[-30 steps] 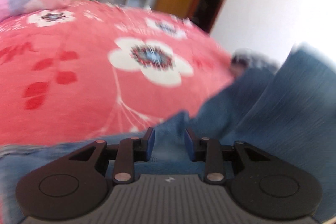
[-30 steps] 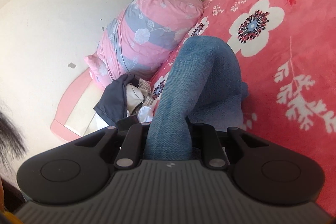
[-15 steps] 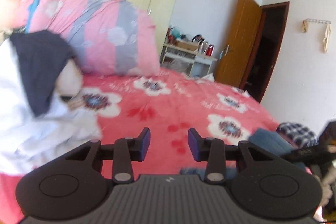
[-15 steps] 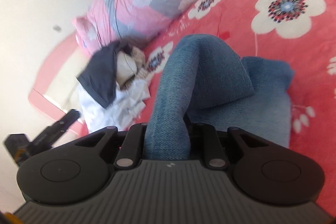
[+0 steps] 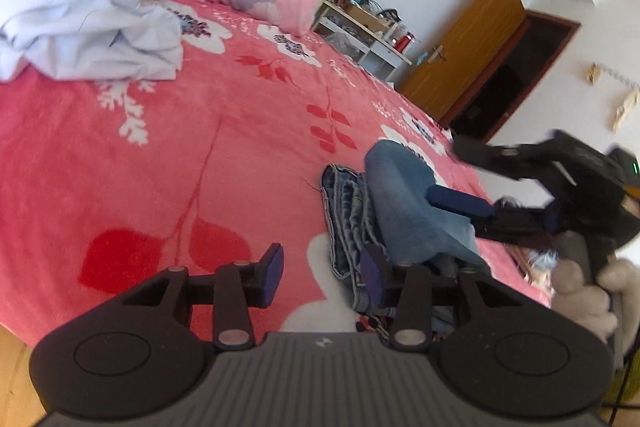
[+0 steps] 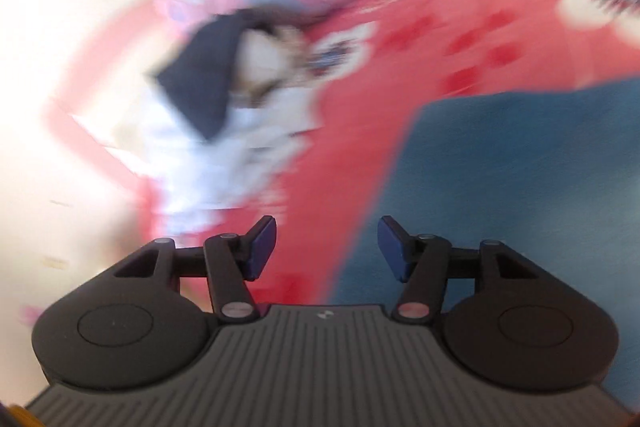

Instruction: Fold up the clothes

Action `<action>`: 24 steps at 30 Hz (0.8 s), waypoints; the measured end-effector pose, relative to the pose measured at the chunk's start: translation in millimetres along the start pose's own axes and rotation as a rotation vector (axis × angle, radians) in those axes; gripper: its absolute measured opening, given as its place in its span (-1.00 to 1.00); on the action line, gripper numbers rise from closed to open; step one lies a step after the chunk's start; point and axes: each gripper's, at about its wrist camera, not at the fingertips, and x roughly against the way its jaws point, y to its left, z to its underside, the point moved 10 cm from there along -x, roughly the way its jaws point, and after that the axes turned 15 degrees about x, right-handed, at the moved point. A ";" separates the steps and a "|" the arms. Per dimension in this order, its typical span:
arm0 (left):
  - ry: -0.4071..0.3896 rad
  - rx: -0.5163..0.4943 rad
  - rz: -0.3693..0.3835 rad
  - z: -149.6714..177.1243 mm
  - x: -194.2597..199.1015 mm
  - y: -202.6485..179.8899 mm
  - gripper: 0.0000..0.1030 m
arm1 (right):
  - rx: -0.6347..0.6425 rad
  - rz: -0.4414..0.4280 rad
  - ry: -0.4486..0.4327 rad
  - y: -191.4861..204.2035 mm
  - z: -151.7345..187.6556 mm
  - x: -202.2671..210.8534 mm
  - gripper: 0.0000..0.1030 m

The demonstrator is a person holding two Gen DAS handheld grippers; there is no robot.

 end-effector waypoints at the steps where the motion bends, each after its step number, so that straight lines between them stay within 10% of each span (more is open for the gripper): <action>1: -0.003 0.016 0.006 -0.1 0.4 1.3 -0.16 | -0.047 -0.060 -0.040 4.0 -2.1 6.3 0.09; 7: 0.031 0.032 0.104 -5.0 -17.7 -22.1 0.02 | -0.053 -0.011 -0.339 -9.1 -3.1 94.0 0.08; 15: 0.135 -0.098 0.074 6.1 -78.4 -68.6 -0.12 | 0.263 0.426 -0.290 -35.0 49.1 150.2 -0.08; 24: 0.078 -0.257 -0.012 36.8 -76.1 -75.9 -0.64 | 0.241 0.554 -0.279 -86.6 63.4 156.4 -0.08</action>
